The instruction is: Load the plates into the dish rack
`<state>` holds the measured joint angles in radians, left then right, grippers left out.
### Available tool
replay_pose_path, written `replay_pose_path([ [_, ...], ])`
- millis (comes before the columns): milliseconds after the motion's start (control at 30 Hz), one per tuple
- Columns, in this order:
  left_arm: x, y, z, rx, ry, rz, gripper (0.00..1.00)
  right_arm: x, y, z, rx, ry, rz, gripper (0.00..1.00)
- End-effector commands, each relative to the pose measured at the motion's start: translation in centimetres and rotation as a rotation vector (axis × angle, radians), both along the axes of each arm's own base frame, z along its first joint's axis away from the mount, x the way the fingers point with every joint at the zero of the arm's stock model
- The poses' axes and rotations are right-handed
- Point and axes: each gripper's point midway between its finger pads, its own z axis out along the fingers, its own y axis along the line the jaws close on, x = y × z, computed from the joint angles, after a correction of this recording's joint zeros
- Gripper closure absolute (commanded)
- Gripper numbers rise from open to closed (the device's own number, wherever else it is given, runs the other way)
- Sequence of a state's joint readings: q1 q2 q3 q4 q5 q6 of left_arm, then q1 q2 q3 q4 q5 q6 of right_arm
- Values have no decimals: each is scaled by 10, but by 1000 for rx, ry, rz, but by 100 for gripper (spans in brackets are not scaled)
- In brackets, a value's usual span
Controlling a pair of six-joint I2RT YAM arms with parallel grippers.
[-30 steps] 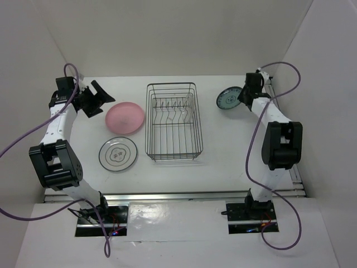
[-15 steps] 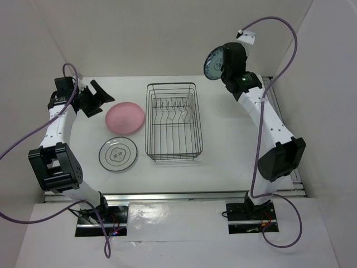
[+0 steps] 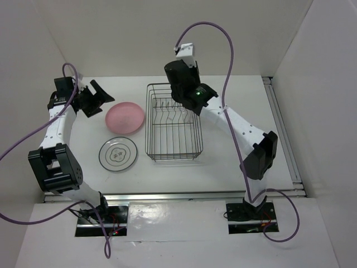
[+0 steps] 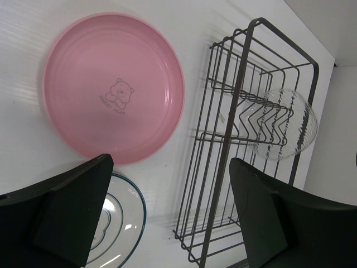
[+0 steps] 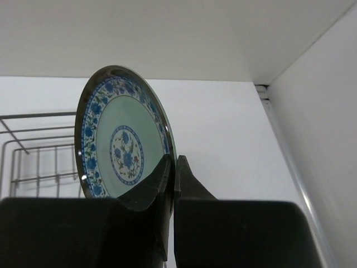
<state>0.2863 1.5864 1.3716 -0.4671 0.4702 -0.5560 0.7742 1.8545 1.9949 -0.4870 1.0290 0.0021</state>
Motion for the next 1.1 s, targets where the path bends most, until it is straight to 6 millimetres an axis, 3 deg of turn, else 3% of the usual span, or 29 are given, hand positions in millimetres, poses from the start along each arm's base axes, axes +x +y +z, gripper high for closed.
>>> replay_pose_path([
  [0,-1,-2,21,15,-69,-8,1,-9,-20,16,-54,-44,-126,100],
  [67,-3,-2,17,13,-61,-8,1,-7,-11,1,-86,-24,-120,100],
  [233,-3,-4,18,6,-63,-16,1,-5,-11,-8,-124,-5,-139,100],
  [400,-3,-4,18,6,-63,-16,1,-3,-3,-36,-175,41,-137,100],
  [767,-6,-4,18,6,-63,-16,1,6,11,-76,-201,101,-114,100],
  [1067,-6,-6,19,0,-64,-23,1,18,-1,-95,-219,132,-143,100],
])
